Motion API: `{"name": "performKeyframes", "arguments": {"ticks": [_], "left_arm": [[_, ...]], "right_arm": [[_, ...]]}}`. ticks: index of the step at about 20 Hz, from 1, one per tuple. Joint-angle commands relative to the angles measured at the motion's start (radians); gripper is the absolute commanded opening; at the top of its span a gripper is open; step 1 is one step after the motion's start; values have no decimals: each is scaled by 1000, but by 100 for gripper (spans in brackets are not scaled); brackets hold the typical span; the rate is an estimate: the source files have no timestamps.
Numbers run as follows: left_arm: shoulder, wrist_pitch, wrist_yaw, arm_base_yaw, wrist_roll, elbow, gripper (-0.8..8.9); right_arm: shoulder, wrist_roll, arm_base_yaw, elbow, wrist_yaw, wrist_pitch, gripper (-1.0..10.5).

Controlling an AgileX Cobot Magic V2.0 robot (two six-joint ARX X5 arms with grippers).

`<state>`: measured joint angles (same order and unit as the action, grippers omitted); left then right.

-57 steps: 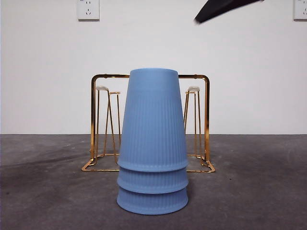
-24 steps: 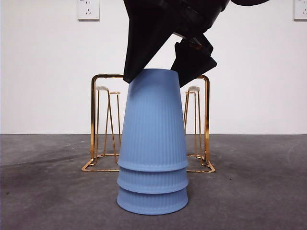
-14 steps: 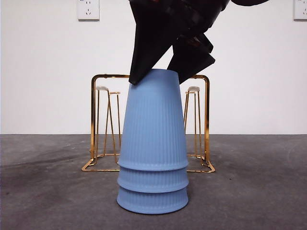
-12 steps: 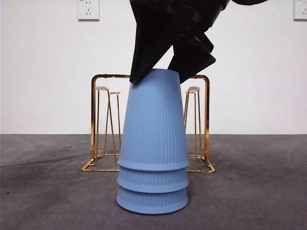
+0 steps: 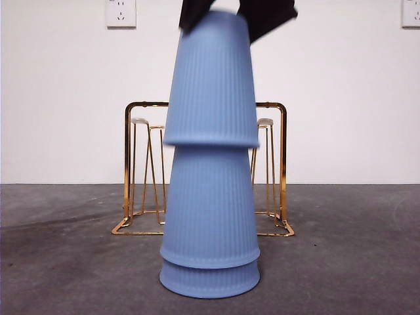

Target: Pick the top cup and place it on cupholder, pick up the mid cup and place it on cupholder, last pick the bottom cup and place it on cupholder.

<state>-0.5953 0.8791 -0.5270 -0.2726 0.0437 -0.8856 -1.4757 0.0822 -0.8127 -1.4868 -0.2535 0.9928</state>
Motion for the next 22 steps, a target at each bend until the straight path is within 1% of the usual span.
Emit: {"name": "performKeyframes", "arguments": {"ticks": [1,4,6,7,12,13,15,17,22], "left_arm": [[-6,-12,-5,-3,-6,-23,409],[-6,-12,-5,-3,-6,-23,409],[-6,-12,-5,-3,-6,-23,409],[-6,-12,-5,-3,-6,-23,409],[-6,-12,-5,-3,-6,-23,409],[-6,-12,-5,-3,-6,-23,409],[-6,-12,-5,-3,-6,-23,409],[-6,-12,-5,-3,-6,-23,409],[-6,-10,-5,-3,-5,-23,409]], "right_arm": [[-5,17,-13,-95,27,37,262],[-5,32,-3,-195,102,82,262],[-5,42,20,-235,150,85,262],[-5,46,41,-243,158,82,262],[-22,50,182,-243,139,47,262],[-30,50,207,-243,125,40,262],[-50,50,247,-241,63,39,262],[-80,50,265,-239,44,40,262],[-146,50,280,-191,44,-10,262]]}}
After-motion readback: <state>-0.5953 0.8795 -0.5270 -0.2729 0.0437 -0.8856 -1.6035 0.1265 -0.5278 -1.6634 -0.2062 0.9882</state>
